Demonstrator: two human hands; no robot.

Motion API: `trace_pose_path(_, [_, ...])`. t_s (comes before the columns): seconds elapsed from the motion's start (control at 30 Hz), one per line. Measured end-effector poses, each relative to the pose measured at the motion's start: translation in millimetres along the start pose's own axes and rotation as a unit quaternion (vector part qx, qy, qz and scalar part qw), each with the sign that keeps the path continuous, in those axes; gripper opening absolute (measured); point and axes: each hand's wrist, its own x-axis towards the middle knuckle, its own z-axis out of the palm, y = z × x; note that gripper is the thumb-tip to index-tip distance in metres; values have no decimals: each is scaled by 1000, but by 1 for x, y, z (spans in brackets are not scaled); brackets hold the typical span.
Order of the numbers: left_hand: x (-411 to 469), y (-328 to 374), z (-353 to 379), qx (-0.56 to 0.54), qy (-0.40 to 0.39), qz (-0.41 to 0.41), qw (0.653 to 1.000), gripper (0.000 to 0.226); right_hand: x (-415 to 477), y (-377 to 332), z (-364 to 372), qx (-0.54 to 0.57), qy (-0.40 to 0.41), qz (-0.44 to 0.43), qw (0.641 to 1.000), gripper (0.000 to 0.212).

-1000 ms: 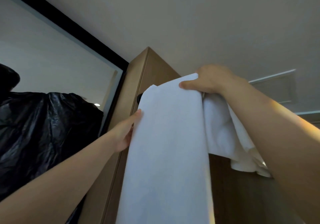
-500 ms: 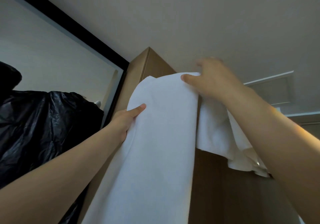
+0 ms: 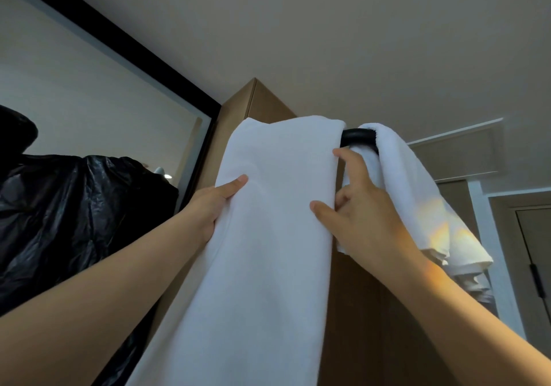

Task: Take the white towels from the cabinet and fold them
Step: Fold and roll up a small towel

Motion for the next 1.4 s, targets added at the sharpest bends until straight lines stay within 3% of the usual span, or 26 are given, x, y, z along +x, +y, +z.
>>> trace_pose_path(0.2, [3, 20, 5, 35, 3, 4, 999, 54, 23, -2, -2, -14, 61, -85, 994, 46])
trace_pose_path(0.33, [13, 42, 14, 38, 12, 25, 999, 64, 59, -14, -17, -49, 90, -100, 990, 39])
trace_pose_path(0.6, [31, 66, 25, 61, 25, 55, 996, 67, 96, -26, -36, -113, 71, -105, 985, 37])
trace_pose_path(0.77, [41, 61, 37, 88, 50, 53, 993, 44, 105, -24, -37, -170, 52, -86, 980, 41])
trace_pose_path(0.93, [44, 47, 46, 96, 1, 14, 995, 36, 114, -15, -36, -255, 51, -69, 963, 36])
trace_pose_path(1.03, [46, 45, 45, 95, 0, 15, 995, 35, 120, -17, -37, -333, 12, -52, 942, 49])
trace_pose_path(1.13, [47, 43, 45, 105, 3, 23, 994, 35, 127, -17, -33, -321, -49, -40, 945, 48])
trace_pose_path(1.4, [27, 24, 24, 93, -69, -33, 993, 48, 127, -12, -30, -364, -37, -49, 929, 61])
